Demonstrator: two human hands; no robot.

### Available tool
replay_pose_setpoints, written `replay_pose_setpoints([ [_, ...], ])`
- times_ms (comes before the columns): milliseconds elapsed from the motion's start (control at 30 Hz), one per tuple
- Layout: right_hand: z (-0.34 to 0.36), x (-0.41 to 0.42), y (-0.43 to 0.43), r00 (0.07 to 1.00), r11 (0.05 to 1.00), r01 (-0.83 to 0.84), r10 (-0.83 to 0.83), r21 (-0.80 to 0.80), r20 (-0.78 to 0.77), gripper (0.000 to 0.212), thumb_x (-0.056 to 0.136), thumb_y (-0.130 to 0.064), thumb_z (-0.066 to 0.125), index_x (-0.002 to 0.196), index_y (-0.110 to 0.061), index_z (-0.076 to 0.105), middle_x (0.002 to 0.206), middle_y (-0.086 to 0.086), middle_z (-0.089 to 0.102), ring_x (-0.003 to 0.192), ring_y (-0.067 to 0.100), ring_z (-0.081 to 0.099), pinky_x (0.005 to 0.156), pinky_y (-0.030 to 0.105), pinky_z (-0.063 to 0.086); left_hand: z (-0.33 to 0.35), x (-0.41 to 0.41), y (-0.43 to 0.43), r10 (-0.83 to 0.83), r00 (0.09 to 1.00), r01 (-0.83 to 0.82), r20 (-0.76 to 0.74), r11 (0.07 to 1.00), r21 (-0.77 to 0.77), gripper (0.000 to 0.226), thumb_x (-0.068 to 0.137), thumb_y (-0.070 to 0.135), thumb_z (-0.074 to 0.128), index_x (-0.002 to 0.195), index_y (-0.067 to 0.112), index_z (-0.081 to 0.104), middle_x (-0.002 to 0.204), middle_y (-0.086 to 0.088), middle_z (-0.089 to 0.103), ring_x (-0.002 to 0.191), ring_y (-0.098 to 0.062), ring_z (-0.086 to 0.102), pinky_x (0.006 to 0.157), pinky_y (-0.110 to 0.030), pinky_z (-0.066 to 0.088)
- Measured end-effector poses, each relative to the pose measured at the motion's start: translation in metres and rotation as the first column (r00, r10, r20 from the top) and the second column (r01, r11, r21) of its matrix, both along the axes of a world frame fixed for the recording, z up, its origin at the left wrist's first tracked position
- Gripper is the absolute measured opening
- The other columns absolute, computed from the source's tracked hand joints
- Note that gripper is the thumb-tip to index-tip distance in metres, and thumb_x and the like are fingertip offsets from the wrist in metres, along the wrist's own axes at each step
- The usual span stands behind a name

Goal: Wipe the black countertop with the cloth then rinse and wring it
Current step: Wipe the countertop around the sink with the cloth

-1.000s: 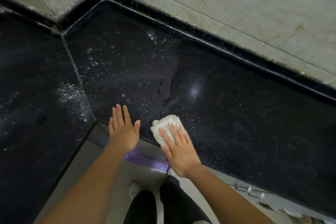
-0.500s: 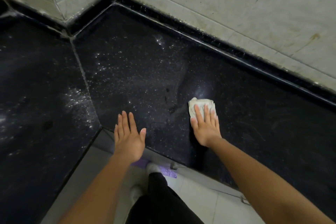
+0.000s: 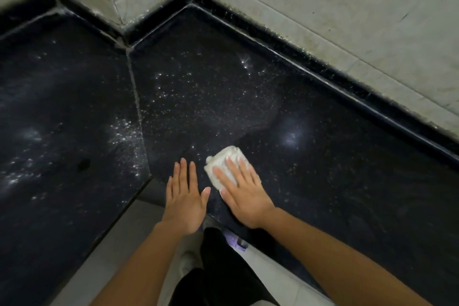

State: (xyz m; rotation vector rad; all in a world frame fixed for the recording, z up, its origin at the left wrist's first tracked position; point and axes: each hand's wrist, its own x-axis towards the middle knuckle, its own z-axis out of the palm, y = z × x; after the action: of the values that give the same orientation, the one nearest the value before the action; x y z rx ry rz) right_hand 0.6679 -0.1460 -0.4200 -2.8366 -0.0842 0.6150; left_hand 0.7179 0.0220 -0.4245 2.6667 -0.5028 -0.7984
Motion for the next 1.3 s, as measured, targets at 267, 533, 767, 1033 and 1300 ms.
replay_pose_setpoints([
  [267, -0.004, -0.001, -0.103, 1.0, 0.988, 0.009, -0.005, -0.153, 0.027, 0.057, 0.089, -0.063, -0.015, 0.143, -0.045, -0.016, 0.161, 0.002, -0.008, 0.143, 0.014, -0.023, 0.112, 0.026, -0.021, 0.001, 0.001, 0.001, 0.007, 1.0, -0.007, -0.013, 1.0, -0.025, 0.08, 0.069, 0.06, -0.021, 0.134, 0.016, -0.037, 0.14, 0.0, -0.048, 0.125, -0.012, -0.048, 0.105, -0.03, -0.028],
  [533, 0.004, 0.08, -0.105, 0.676, 0.678, 0.726, -0.734, -0.115, -0.064, 0.055, 0.101, -0.048, 0.009, 0.15, -0.035, -0.014, 0.159, 0.005, -0.021, 0.145, 0.026, -0.022, 0.117, 0.043, -0.014, -0.002, 0.001, 0.001, -0.004, 1.0, 0.005, 0.012, 0.999, -0.034, 0.098, 0.053, 0.067, -0.045, 0.135, 0.014, -0.037, 0.138, 0.0, -0.05, 0.121, -0.01, -0.053, 0.091, -0.022, -0.042],
  [767, 0.004, 0.101, -0.003, 0.936, 0.938, 0.346, -0.343, 0.021, -0.075, 0.056, 0.102, -0.044, 0.015, 0.15, -0.038, -0.013, 0.157, 0.002, -0.026, 0.143, 0.025, -0.027, 0.113, 0.041, -0.02, -0.004, -0.001, 0.0, 0.016, 0.998, -0.013, 0.056, 0.998, -0.061, 0.096, 0.06, 0.072, -0.036, 0.136, 0.013, -0.033, 0.142, 0.0, -0.044, 0.125, -0.008, -0.049, 0.095, -0.021, -0.039],
  [1033, 0.008, 0.079, -0.047, 0.999, 0.999, -0.038, 0.038, -0.018, 0.011, 0.051, 0.102, -0.047, 0.016, 0.148, -0.044, -0.007, 0.158, -0.005, -0.019, 0.143, 0.013, -0.025, 0.114, 0.028, -0.02, -0.01, -0.004, 0.002, 0.078, 0.981, -0.064, 0.176, 0.994, -0.085, 0.091, 0.077, 0.07, -0.021, 0.145, 0.01, -0.015, 0.154, -0.003, -0.018, 0.14, -0.011, -0.024, 0.109, -0.023, -0.023],
  [1300, 0.003, 0.106, -0.165, 0.822, 0.815, 0.568, -0.569, -0.116, 0.027, 0.057, 0.099, -0.052, 0.016, 0.151, -0.039, -0.005, 0.161, 0.002, -0.013, 0.147, 0.02, -0.017, 0.119, 0.038, -0.01, -0.015, 0.039, 0.001, 0.005, 0.932, -0.021, 0.363, 0.999, 0.041, 0.068, 0.097, 0.047, 0.019, 0.148, 0.002, 0.015, 0.154, -0.013, 0.025, 0.142, -0.023, 0.016, 0.115, -0.038, 0.002],
])
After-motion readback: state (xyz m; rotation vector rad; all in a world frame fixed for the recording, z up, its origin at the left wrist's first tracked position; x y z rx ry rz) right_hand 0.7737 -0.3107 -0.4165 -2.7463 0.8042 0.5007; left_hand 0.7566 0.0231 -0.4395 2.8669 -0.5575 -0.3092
